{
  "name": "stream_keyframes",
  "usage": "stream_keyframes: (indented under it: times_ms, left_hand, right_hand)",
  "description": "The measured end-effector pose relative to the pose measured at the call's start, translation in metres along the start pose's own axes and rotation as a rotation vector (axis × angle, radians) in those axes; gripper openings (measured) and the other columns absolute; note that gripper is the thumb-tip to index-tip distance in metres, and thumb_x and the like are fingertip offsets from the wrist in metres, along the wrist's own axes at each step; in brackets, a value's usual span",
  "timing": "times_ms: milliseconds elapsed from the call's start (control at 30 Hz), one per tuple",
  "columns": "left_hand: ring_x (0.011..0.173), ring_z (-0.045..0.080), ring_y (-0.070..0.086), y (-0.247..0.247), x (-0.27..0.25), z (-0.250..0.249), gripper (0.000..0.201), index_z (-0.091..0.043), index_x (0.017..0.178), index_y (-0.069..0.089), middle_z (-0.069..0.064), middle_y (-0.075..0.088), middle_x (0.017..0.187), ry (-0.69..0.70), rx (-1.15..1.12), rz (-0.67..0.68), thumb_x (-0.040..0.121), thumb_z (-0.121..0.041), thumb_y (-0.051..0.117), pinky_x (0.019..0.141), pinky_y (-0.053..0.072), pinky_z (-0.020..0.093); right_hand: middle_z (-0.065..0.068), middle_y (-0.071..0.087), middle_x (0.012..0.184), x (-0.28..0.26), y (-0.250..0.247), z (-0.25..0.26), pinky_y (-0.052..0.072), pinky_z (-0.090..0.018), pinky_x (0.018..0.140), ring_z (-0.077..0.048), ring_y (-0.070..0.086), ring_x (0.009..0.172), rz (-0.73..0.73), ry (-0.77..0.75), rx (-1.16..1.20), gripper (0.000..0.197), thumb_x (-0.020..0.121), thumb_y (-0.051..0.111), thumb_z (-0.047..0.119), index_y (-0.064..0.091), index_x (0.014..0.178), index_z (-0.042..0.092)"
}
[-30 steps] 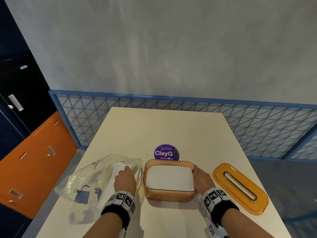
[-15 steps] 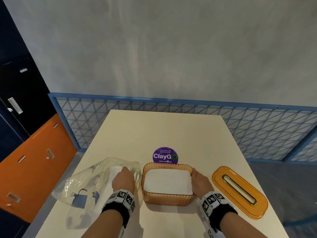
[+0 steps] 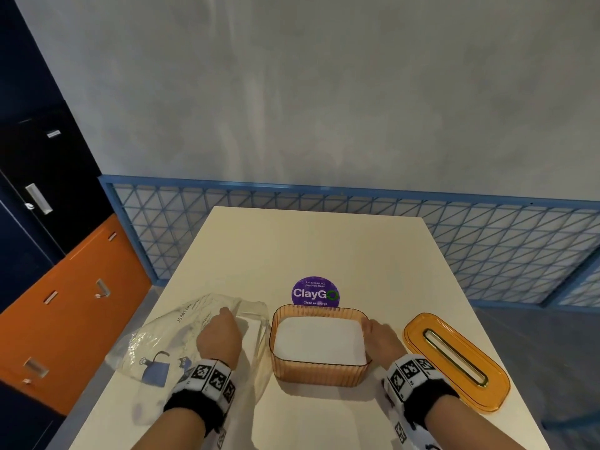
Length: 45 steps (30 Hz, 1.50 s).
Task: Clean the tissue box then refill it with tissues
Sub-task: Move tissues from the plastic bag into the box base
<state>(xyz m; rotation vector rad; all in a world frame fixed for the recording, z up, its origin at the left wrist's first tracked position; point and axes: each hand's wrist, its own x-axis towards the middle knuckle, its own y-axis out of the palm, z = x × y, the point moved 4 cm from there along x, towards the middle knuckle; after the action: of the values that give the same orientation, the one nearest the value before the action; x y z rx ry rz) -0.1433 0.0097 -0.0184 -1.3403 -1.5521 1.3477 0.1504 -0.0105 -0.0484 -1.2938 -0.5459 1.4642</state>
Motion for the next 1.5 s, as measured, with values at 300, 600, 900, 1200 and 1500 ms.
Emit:
stream_keyframes:
  times_ms: [300, 600, 900, 1200, 1500]
  left_hand:
    - [0.059, 0.024, 0.054, -0.096, -0.064, -0.039, 0.008, -0.01, 0.086, 0.058, 0.002, 0.057, 0.073, 0.347, -0.281, -0.54, 0.091, -0.015, 0.055, 0.044, 0.031, 0.024]
    - [0.087, 0.015, 0.063, -0.058, -0.091, -0.067, 0.028, -0.024, 0.107, 0.063, -0.002, 0.064, 0.101, 0.786, -0.209, -0.394, 0.081, -0.035, 0.062, 0.054, 0.046, 0.019]
    - [0.136, 0.017, 0.031, -0.037, -0.032, -0.035, 0.055, -0.02, 0.147, 0.023, 0.002, 0.029, 0.149, 0.206, -1.11, -0.018, 0.096, -0.01, 0.041, 0.109, 0.025, 0.031]
    - [0.099, 0.015, 0.057, -0.02, -0.019, -0.053, 0.033, -0.02, 0.113, 0.053, 0.001, 0.061, 0.109, 0.165, -1.3, 0.286, 0.091, 0.002, 0.042, 0.083, 0.049, 0.028]
    - [0.099, 0.018, 0.057, 0.018, -0.042, -0.058, 0.03, -0.017, 0.117, 0.046, 0.006, 0.059, 0.107, 0.19, -1.07, 0.25, 0.093, 0.0, 0.036, 0.083, 0.048, 0.025]
  right_hand:
    - [-0.014, 0.069, 0.085, -0.053, -0.061, 0.11, 0.049, -0.028, 0.054, -0.025, 0.064, 0.066, 0.204, -0.131, 1.037, 0.059, 0.098, 0.026, 0.05, 0.061, 0.109, 0.004]
    - [-0.013, 0.067, 0.103, -0.066, -0.072, 0.122, 0.06, -0.037, 0.073, -0.024, 0.067, 0.087, 0.373, -0.263, 1.068, 0.02, 0.091, 0.056, 0.013, 0.062, 0.11, 0.008]
    - [-0.005, 0.066, 0.12, -0.048, -0.077, 0.073, 0.047, -0.048, 0.101, -0.026, 0.064, 0.109, 0.165, -0.308, 0.885, 0.039, 0.088, 0.059, 0.017, 0.055, 0.126, 0.015]
    - [-0.01, 0.065, 0.119, -0.042, -0.069, 0.059, 0.048, -0.043, 0.1, -0.027, 0.062, 0.109, 0.083, -0.312, 1.083, 0.03, 0.091, 0.056, 0.008, 0.056, 0.12, 0.011]
    - [-0.006, 0.066, 0.099, -0.036, -0.032, 0.031, 0.049, -0.039, 0.08, -0.024, 0.061, 0.092, -0.062, -0.245, 0.99, 0.028, 0.072, 0.069, 0.015, 0.063, 0.098, 0.022]
